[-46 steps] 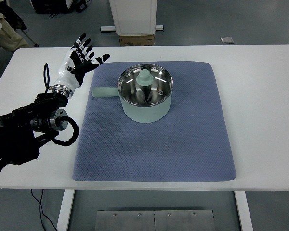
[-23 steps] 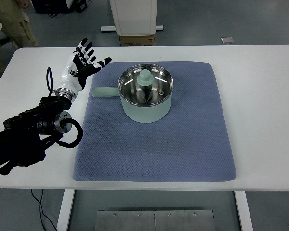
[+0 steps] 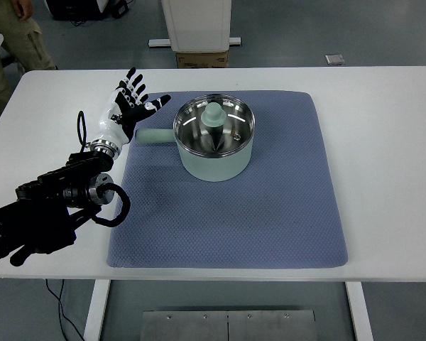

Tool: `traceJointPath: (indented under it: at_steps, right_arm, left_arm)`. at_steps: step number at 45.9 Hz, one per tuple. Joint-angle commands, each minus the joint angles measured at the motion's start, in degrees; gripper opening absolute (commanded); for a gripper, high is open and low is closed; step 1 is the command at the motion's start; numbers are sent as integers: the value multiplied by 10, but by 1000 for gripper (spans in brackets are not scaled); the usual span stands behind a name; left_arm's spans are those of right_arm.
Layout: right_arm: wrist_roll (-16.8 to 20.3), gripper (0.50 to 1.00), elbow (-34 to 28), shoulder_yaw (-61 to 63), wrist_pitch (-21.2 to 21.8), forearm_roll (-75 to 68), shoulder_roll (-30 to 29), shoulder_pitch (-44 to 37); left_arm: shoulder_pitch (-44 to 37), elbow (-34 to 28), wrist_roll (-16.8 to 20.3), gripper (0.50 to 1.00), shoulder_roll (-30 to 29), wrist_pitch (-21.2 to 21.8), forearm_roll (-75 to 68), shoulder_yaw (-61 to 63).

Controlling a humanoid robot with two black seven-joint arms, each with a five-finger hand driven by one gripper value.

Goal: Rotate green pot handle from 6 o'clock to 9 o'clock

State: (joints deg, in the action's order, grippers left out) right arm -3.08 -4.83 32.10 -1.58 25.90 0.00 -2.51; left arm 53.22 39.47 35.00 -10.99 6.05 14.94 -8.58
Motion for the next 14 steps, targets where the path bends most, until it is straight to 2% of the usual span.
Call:
traceJointPath:
  at_steps: [1, 14]
  right_arm:
    - [0, 1000, 0, 2, 0, -1, 0, 0]
    - [0, 1000, 1, 2, 0, -1, 0, 0]
  left_arm:
    - [-1, 1, 0, 1000, 0, 0, -1, 0]
    - [0, 1, 0, 1000, -1, 0, -2, -1]
